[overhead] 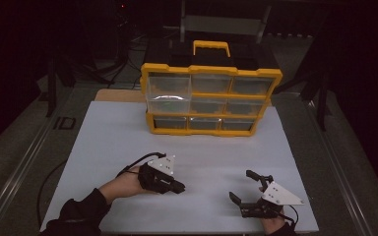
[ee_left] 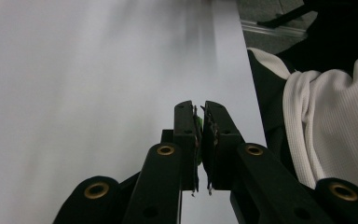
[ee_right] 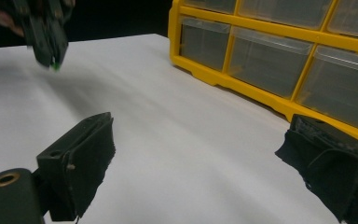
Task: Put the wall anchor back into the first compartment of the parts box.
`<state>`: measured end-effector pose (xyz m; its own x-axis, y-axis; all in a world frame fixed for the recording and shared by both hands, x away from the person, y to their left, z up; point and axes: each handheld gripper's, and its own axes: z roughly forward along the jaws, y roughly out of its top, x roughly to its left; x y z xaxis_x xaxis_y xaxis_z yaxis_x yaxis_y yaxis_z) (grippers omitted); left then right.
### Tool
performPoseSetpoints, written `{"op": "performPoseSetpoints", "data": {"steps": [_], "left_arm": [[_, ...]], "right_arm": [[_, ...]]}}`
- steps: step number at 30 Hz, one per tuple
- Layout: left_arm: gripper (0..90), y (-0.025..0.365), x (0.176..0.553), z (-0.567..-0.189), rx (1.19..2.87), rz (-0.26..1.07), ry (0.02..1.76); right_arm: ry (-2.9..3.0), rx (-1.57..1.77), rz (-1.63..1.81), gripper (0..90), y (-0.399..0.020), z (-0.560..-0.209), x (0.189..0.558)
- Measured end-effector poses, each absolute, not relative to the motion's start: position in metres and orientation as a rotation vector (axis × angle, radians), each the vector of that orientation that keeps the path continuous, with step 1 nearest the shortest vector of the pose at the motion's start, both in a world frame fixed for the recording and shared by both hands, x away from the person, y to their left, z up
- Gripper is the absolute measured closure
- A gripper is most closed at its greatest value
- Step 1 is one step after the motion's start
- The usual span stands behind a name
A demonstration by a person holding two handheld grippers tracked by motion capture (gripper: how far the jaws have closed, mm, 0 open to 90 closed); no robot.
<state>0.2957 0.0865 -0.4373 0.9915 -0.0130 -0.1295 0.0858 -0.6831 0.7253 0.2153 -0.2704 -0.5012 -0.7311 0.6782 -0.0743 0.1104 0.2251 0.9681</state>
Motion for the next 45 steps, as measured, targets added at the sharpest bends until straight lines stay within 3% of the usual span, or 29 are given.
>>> {"op": "performPoseSetpoints", "data": {"steps": [20, 45], "left_arm": [[83.2, 0.109, 0.309, -0.347, 2.277, -0.054, -0.023], [83.2, 0.128, 0.333, -0.262, 2.183, 0.098, -0.014]], "right_arm": [[2.02, 0.719, 1.527, 8.0, -0.27, -0.502, 0.215], [2.02, 0.722, 1.528, 8.0, -0.27, -0.502, 0.216]]}}
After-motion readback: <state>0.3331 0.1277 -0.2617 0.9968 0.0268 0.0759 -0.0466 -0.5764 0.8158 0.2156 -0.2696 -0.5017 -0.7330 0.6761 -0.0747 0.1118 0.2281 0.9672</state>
